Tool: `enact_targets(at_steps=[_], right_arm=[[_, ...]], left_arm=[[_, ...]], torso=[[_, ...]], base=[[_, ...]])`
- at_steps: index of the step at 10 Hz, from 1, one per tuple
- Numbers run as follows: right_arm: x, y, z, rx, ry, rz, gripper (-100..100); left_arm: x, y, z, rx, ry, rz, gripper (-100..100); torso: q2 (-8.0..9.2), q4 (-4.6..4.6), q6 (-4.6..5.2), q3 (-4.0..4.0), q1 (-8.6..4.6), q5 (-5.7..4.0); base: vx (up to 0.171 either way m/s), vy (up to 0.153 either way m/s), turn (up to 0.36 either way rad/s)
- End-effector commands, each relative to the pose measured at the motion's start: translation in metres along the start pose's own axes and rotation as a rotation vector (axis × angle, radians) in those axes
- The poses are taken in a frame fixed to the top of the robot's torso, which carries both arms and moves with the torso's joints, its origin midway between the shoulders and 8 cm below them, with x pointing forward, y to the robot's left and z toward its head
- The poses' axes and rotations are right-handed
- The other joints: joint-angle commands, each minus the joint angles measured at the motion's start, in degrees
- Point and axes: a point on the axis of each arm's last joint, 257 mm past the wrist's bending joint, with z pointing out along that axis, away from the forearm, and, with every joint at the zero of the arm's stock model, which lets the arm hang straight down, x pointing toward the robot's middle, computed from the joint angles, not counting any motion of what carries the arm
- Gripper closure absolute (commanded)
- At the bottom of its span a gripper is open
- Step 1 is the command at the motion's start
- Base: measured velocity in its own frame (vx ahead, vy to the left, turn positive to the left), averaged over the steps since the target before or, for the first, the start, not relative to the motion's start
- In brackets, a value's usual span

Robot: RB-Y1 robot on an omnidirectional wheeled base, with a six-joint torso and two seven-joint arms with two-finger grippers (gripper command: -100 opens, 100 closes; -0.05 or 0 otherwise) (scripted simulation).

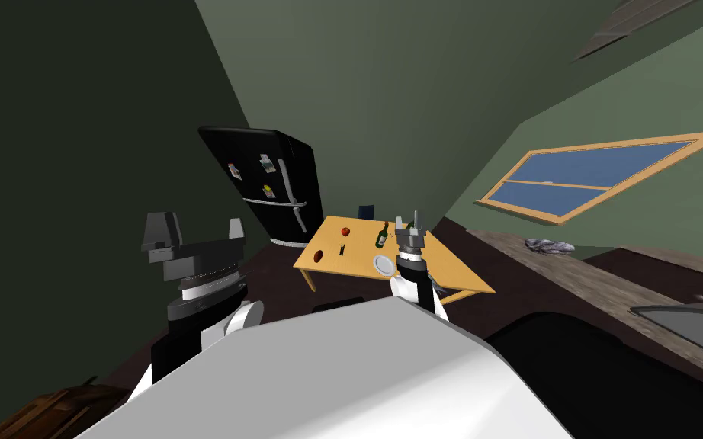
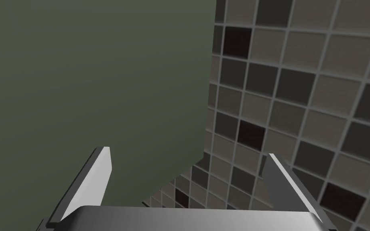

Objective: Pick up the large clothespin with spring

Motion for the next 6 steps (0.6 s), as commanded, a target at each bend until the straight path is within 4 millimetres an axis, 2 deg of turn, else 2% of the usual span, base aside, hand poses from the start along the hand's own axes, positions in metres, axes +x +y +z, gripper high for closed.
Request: enact_targets(at_steps=[1, 6], right_arm=[[0.008, -0.004, 0.0, 0.009, 0.039, -0.017, -100], [0.057, -0.037, -0.013, 0.072, 0.249, -0.135, -100]], left_arm=[[0.0, 0.0, 0.0, 0.0, 0.0, 0.0, 0], [0.0, 0.0, 0.0, 0.0, 0.0, 0.0, 0]], torso=[[0.0, 0.0, 0.0, 0.0, 0.0, 0.0], [0.13, 0.03, -0.01, 0.07, 0.11, 0.03]], base=[[-0.007, 0.009, 0.042], [-0.034, 0.029, 0.116]])
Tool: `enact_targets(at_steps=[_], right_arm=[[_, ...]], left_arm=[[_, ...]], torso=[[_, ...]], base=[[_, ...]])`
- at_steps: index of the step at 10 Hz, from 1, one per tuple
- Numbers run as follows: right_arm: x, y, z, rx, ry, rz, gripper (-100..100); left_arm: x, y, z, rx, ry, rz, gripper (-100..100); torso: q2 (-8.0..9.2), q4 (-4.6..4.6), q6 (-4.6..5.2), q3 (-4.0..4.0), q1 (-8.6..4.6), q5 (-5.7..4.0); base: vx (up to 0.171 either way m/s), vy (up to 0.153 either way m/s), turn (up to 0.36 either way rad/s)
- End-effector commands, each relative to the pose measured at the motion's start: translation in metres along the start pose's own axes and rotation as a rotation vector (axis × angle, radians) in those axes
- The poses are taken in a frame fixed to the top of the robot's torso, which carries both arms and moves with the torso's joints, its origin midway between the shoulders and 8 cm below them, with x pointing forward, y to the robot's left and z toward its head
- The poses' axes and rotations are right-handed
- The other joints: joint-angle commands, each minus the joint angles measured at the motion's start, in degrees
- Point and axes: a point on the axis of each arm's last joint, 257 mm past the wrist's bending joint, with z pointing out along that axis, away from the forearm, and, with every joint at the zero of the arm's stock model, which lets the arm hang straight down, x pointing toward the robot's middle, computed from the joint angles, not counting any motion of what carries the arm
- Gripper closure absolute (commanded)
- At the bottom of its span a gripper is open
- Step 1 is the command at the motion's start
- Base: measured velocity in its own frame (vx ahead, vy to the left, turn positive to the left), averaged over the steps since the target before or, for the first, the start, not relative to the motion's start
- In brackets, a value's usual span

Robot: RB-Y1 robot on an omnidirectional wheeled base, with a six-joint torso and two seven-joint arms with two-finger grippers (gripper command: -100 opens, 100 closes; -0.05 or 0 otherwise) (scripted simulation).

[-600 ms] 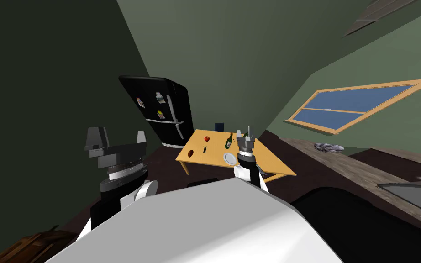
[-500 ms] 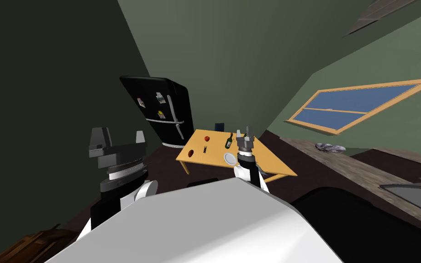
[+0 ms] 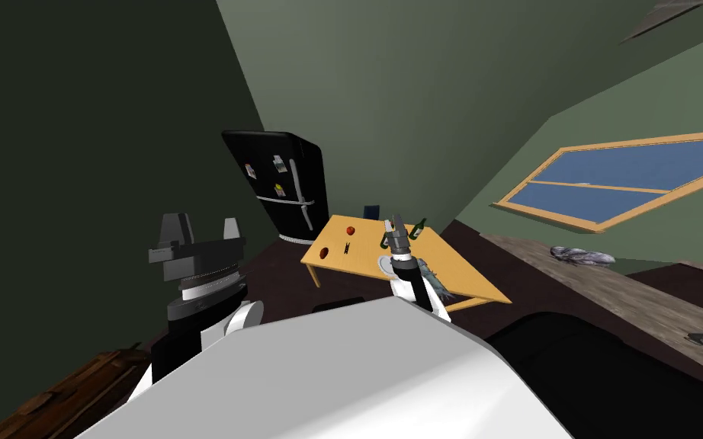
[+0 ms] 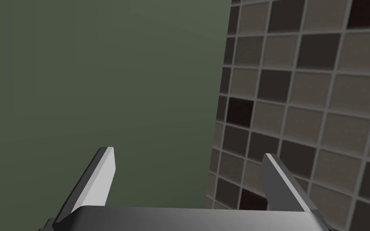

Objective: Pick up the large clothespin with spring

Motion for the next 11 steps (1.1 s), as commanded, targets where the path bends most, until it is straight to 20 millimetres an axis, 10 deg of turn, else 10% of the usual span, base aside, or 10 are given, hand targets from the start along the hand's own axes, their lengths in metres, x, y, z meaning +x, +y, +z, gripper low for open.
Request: enact_targets(at_steps=[1, 11], right_arm=[[0.009, -0.005, -0.001, 0.008, 0.041, -0.023, -100], [0.118, -0.08, -0.055, 0.109, 0.511, -0.329, -100]], left_arm=[[0.0, 0.0, 0.0, 0.0, 0.0, 0.0, 0], [0.0, 0.0, 0.0, 0.0, 0.0, 0.0, 0]], torso=[[0.0, 0.0, 0.0, 0.0, 0.0, 0.0], [-0.08, -0.01, 0.01, -0.04, -0.05, -0.01]], base=[[-0.034, 0.03, 0.054], [-0.031, 0.036, 0.164]])
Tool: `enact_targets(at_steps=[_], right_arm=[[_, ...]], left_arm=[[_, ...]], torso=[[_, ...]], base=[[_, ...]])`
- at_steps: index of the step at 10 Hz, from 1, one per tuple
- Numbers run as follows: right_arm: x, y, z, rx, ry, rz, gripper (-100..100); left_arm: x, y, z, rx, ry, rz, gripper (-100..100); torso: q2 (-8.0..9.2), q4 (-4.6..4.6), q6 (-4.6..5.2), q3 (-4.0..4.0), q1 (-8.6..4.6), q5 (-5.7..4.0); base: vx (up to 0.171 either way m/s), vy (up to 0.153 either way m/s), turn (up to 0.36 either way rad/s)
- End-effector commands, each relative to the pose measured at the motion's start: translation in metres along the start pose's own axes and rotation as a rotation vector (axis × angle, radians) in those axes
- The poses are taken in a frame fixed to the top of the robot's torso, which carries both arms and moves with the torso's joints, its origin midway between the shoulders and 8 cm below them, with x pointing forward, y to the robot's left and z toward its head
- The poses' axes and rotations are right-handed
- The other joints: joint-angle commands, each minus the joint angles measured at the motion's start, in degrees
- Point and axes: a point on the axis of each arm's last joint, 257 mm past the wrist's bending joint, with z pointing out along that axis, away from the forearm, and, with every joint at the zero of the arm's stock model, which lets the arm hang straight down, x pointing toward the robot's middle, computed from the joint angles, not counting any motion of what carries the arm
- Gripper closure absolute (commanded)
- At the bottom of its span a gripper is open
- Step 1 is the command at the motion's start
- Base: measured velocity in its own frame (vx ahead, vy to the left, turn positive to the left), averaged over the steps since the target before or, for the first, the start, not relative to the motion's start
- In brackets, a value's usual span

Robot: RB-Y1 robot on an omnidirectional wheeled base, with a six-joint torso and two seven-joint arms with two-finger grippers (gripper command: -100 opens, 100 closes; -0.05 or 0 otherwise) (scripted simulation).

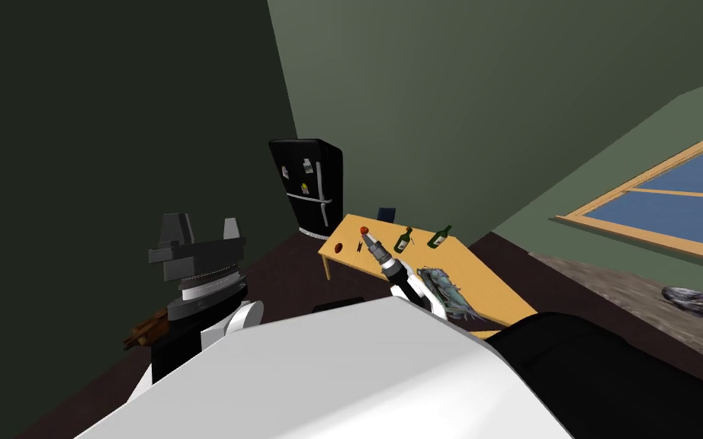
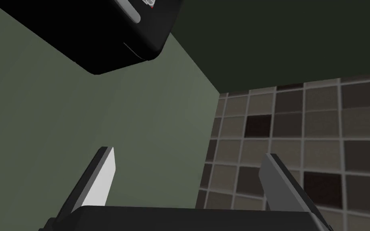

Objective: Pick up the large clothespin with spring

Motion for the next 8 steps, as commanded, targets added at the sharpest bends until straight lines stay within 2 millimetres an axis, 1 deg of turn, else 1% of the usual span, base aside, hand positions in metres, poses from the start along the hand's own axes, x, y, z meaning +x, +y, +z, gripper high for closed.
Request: enact_targets(at_steps=[1, 2, 3, 4, 5, 6, 7, 8], right_arm=[[0.016, -0.004, 0.0, 0.005, 0.064, -0.057, -100], [0.037, -0.014, -0.006, 0.017, 0.132, -0.095, -100], [0.04, -0.014, -0.007, 0.014, 0.146, -0.118, -100], [0.061, -0.025, -0.016, 0.025, 0.223, -0.165, -100], [0.063, -0.025, -0.017, 0.023, 0.232, -0.182, -100], [0.084, -0.036, -0.029, 0.032, 0.31, -0.231, -100], [0.086, -0.037, -0.029, 0.029, 0.319, -0.248, -100], [0.106, -0.049, -0.044, 0.038, 0.398, -0.296, -100]], left_arm=[[0.0, 0.0, 0.0, 0.0, 0.0, 0.0, 0], [0.0, 0.0, 0.0, 0.0, 0.0, 0.0, 0], [0.0, 0.0, 0.0, 0.0, 0.0, 0.0, 0], [0.0, 0.0, 0.0, 0.0, 0.0, 0.0, 0], [0.0, 0.0, 0.0, 0.0, 0.0, 0.0, 0], [0.0, 0.0, 0.0, 0.0, 0.0, 0.0, 0], [0.0, 0.0, 0.0, 0.0, 0.0, 0.0, 0], [0.0, 0.0, 0.0, 0.0, 0.0, 0.0, 0]], torso=[[0.0, 0.0, 0.0, 0.0, 0.0, 0.0], [-0.01, 0.0, 0.05, 0.0, -0.04, 0.0], [-0.02, 0.0, 0.02, -0.01, 0.0, 0.0], [-0.03, 0.0, 0.05, -0.02, -0.06, -0.01], [-0.04, -0.01, 0.02, -0.02, -0.07, -0.01], [-0.06, -0.01, 0.05, -0.03, -0.1, -0.02], [-0.06, -0.01, 0.02, -0.03, -0.06, -0.01], [-0.07, -0.01, 0.06, -0.04, -0.09, -0.02]], base=[[-0.026, 0.035, 0.098], [-0.021, 0.048, 0.171], [-0.014, 0.029, 0.114], [-0.012, 0.029, 0.241], [-0.011, 0.021, 0.121], [-0.01, 0.035, 0.245], [-0.005, 0.024, 0.104], [-0.004, 0.033, 0.219]])
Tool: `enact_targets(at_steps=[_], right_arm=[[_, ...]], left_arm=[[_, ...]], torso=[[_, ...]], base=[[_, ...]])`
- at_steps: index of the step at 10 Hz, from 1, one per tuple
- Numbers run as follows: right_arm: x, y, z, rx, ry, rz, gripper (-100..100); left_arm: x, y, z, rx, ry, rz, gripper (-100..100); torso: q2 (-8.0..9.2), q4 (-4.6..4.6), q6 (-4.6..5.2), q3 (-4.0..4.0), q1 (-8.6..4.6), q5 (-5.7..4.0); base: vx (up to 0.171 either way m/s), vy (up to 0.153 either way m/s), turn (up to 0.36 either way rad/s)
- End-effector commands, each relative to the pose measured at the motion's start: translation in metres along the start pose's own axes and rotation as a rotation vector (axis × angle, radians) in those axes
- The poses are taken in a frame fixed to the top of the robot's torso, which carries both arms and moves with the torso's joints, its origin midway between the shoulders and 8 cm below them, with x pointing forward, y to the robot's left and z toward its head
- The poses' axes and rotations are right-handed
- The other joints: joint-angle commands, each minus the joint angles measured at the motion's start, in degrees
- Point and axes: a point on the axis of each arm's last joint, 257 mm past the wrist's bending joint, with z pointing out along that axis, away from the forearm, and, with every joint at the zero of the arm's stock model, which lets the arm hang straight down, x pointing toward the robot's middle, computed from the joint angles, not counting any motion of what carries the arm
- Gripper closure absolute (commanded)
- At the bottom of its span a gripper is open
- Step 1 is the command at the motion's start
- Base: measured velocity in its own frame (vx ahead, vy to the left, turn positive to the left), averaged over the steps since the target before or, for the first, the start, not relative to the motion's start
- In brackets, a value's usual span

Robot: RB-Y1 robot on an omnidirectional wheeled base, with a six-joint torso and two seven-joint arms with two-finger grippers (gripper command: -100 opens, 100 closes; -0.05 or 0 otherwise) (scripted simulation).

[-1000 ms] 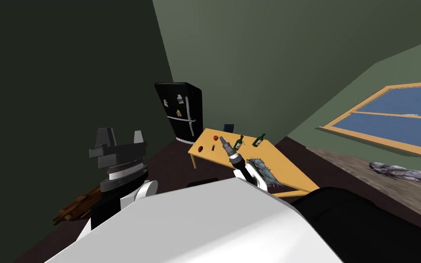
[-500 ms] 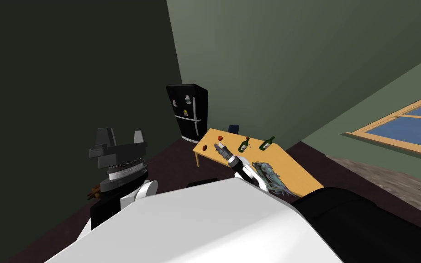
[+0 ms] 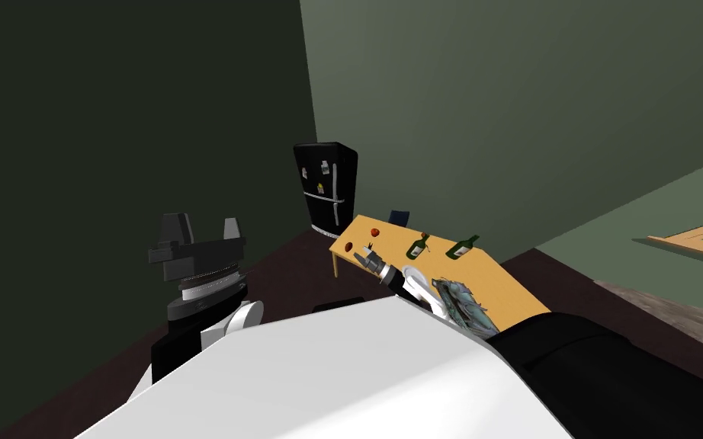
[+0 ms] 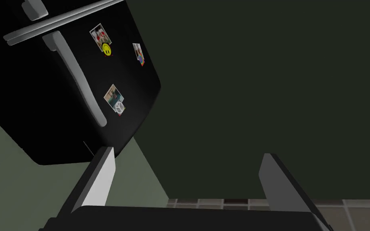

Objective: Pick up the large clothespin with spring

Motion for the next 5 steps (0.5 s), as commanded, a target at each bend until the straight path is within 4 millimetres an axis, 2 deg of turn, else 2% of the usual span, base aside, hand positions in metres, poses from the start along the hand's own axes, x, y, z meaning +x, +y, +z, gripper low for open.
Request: enact_targets(at_steps=[1, 2, 3, 4, 5], right_arm=[[0.016, -0.001, -0.002, 0.001, 0.05, -0.047, -100], [0.042, -0.009, -0.01, 0.006, 0.13, -0.093, -100], [0.044, -0.009, -0.011, 0.004, 0.139, -0.116, -100], [0.07, -0.018, -0.023, 0.007, 0.221, -0.164, -100], [0.072, -0.018, -0.023, 0.003, 0.229, -0.185, -100]], left_arm=[[0.0, 0.0, 0.0, 0.0, 0.0, 0.0, 0], [0.0, 0.0, 0.0, 0.0, 0.0, 0.0, 0], [0.0, 0.0, 0.0, 0.0, 0.0, 0.0, 0], [0.0, 0.0, 0.0, 0.0, 0.0, 0.0, 0], [0.0, 0.0, 0.0, 0.0, 0.0, 0.0, 0]], torso=[[0.0, 0.0, 0.0, 0.0, 0.0, 0.0], [0.0, 0.0, 0.04, 0.0, -0.03, 0.0], [-0.02, 0.0, -0.01, -0.01, -0.03, 0.0], [-0.01, 0.0, 0.06, -0.01, -0.06, -0.01], [-0.04, -0.01, 0.0, -0.02, -0.05, -0.01]], base=[[-0.001, 0.02, 0.151], [0.002, 0.02, 0.272], [0.004, 0.011, 0.126], [0.009, 0.018, 0.265], [0.009, 0.01, 0.161]])
